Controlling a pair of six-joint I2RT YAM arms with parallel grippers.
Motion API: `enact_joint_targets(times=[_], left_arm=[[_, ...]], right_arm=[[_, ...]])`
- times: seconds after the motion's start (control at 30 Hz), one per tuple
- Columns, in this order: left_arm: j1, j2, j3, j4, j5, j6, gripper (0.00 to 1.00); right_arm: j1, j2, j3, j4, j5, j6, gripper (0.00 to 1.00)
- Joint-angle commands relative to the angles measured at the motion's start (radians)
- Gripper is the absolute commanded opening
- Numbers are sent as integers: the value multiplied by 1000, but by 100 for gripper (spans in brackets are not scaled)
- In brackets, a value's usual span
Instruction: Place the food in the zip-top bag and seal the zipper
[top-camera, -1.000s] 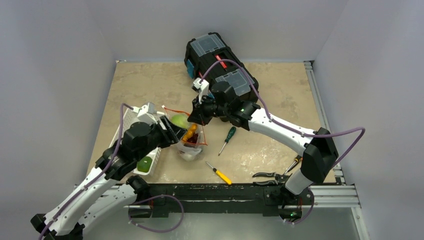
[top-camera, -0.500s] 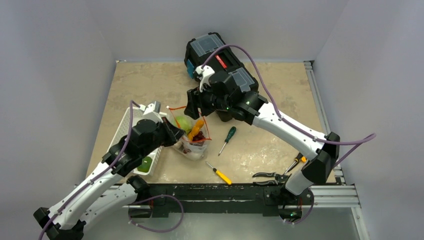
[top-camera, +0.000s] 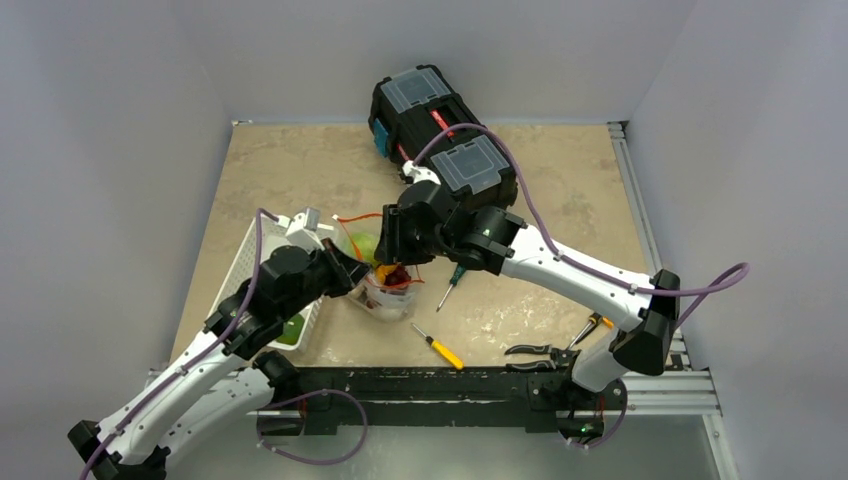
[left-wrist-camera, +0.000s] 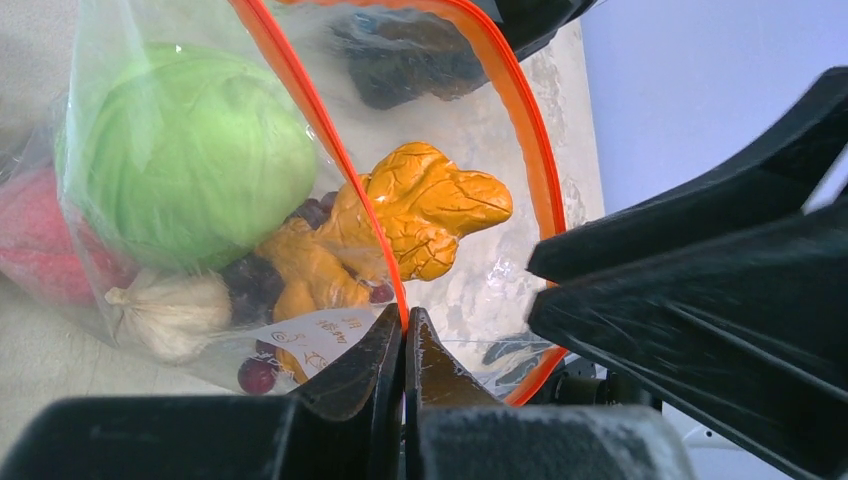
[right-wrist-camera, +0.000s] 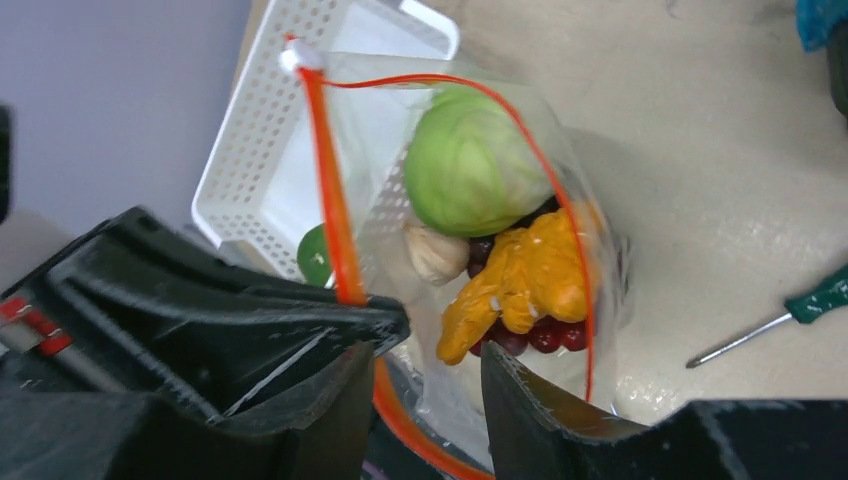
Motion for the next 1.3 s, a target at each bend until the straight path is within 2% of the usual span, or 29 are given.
enact_joint_targets(times=[0.0, 0.27, 0.6, 0.77, 0.9, 0.97, 1.1, 1.27], left_arm=[[-1, -27, -10, 53, 5, -11, 0], [-2, -67, -32, 60, 8, -17, 0], [-2, -72, -53, 76, 25, -20, 0], [-1, -72, -50, 75, 27, -15, 0], [-2, -72, -44, 70, 21, -11, 0], [-1, -72, -33, 55, 16, -1, 0], [-2, -84, -10, 14, -6, 25, 0], [-2, -107, -11, -12, -14, 27, 0]], right_arm=[[5, -36, -67, -18, 118, 218, 42], [5, -10, -139, 10, 204, 352, 47], [7, 122, -115, 80, 222, 372, 47], [41, 170, -29, 54, 297, 293, 29], [63, 160, 24, 14, 307, 210, 4], [69, 130, 30, 14, 283, 158, 1], [76, 49, 5, 60, 230, 41, 0], [76, -56, -113, 277, 92, -200, 0]])
